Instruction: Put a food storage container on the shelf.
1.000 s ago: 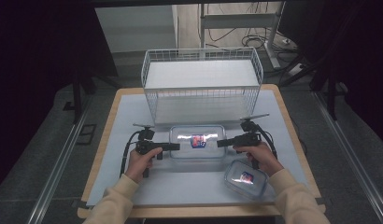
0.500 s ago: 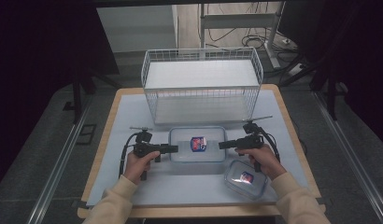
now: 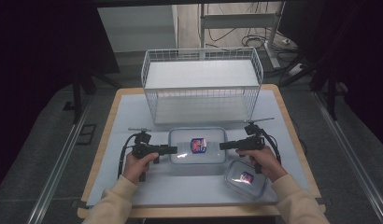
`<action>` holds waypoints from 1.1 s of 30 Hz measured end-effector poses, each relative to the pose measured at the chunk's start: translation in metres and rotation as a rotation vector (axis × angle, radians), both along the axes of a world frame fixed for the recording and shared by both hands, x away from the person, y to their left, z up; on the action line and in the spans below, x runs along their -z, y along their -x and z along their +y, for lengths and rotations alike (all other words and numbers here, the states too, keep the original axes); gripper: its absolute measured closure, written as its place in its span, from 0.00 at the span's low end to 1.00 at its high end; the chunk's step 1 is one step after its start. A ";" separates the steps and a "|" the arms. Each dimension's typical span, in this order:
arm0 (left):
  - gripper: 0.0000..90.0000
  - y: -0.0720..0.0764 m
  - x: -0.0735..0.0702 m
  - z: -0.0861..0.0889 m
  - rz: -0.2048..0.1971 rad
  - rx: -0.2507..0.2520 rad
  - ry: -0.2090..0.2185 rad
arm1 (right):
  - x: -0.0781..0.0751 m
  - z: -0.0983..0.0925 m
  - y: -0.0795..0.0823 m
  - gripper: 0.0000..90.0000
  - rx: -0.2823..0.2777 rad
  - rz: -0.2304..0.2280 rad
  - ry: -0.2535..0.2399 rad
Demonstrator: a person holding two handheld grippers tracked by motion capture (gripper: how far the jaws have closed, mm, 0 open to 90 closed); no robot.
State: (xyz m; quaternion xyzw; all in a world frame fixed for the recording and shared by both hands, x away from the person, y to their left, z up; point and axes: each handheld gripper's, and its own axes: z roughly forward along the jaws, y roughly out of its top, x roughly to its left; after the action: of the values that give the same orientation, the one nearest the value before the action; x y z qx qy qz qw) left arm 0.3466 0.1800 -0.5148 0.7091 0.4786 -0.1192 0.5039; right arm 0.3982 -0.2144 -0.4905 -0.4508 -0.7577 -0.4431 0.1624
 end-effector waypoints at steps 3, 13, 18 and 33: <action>0.53 0.000 0.000 0.000 0.003 -0.005 0.002 | 0.001 0.000 0.000 0.56 0.004 0.009 -0.009; 0.50 -0.003 0.003 -0.001 0.026 -0.019 0.016 | 0.003 0.004 -0.006 0.48 -0.011 -0.019 0.016; 0.50 -0.004 0.004 0.000 0.030 -0.016 0.021 | 0.006 0.003 -0.013 0.47 -0.028 0.040 -0.001; 0.54 0.003 -0.004 -0.005 -0.017 -0.049 -0.011 | -0.001 -0.004 -0.001 0.59 0.016 0.012 -0.029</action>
State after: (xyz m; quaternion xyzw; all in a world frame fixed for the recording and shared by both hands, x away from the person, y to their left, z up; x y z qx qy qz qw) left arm 0.3440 0.1746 -0.5111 0.7009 0.4922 -0.0979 0.5068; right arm 0.3995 -0.2184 -0.4899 -0.4572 -0.7466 -0.4526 0.1696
